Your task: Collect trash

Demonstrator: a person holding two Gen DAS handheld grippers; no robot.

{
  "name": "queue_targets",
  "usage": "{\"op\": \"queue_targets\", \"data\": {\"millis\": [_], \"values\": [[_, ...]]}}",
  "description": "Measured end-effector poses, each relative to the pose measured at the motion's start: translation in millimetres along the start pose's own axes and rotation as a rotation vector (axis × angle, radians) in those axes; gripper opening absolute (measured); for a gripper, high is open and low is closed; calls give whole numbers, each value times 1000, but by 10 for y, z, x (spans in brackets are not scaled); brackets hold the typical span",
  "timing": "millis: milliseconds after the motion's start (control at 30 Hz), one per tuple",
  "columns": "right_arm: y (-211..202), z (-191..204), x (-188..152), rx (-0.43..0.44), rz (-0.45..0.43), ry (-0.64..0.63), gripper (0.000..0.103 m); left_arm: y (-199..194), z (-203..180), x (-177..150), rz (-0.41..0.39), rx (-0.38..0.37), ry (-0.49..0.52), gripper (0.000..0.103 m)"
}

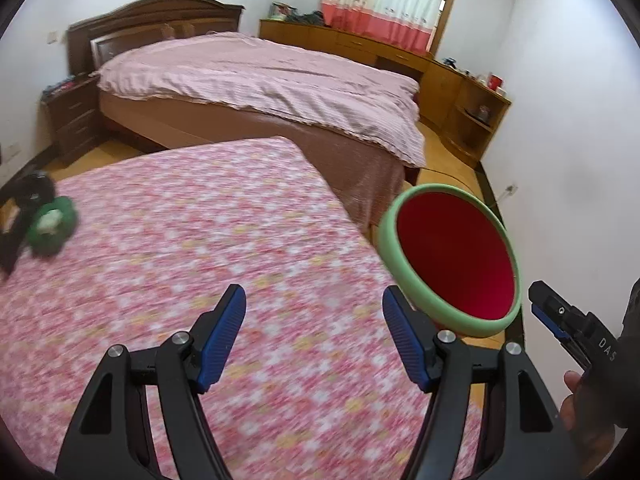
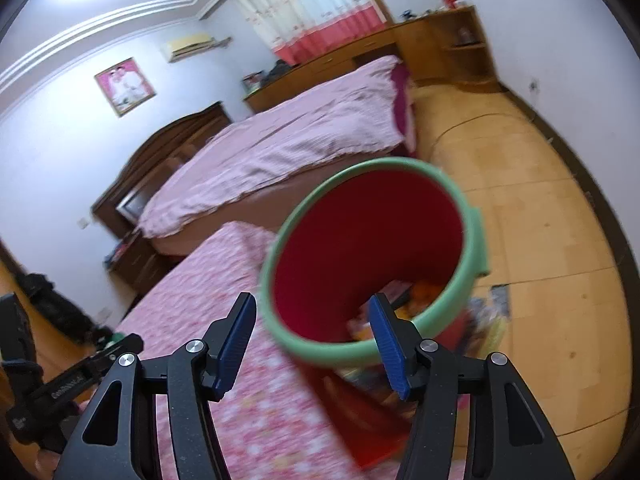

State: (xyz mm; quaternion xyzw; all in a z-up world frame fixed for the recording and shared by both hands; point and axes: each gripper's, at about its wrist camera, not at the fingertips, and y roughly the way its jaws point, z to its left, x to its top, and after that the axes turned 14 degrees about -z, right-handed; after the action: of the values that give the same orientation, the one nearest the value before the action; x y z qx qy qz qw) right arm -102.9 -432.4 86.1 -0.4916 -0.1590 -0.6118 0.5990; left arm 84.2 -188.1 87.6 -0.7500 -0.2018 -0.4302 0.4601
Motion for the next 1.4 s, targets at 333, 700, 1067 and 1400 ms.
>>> {"op": "queue_targets", "data": {"millis": [333,700,1067,1400], "values": [[-120,630,-235,129,47,-68,74,-729,577,-68,-106,151,-62,71],[-263,1150,-583,217,58,-171,78,-1246,1076,-314,-168,313,-98,71],[-552,1402,-809,226,-27,-274,81,-1597,1198,-637,-241,408,-92,71],[-754,1564,-962,238,-106,-380,82,-1694,1130,-703,-262,417,-74,71]]}}
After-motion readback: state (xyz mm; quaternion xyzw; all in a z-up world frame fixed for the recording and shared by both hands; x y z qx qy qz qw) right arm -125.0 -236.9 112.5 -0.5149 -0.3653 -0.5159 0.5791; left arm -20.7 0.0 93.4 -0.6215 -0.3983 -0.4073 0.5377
